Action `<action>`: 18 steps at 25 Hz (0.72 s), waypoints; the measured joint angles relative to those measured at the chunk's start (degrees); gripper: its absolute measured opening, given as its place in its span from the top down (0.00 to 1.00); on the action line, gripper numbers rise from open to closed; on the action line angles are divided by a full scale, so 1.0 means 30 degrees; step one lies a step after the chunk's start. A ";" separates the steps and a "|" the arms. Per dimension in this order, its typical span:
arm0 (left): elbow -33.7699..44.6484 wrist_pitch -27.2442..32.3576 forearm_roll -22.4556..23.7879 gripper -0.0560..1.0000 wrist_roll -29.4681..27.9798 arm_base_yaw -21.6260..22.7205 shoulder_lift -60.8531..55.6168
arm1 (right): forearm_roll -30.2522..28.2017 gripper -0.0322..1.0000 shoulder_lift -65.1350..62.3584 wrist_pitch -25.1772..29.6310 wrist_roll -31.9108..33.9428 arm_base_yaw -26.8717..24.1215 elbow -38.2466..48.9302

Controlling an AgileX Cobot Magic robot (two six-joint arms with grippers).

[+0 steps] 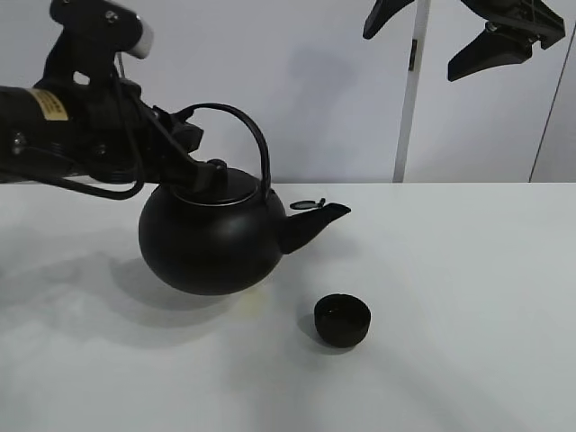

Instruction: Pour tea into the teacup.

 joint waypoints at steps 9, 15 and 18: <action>0.3756 -0.4661 -0.1077 0.85 -0.1882 0.0000 -0.0333 | 0.0000 0.33 0.0000 0.0000 0.0000 0.0000 0.0000; 0.5150 -0.5952 -0.1160 0.85 -0.2388 0.0000 -0.0391 | 0.0000 0.33 0.0000 0.0000 0.0000 0.0000 0.0000; 0.5594 -0.6471 -0.1229 0.85 -0.2436 0.0000 -0.0391 | 0.0000 0.33 0.0000 -0.0020 0.0000 0.0000 0.0000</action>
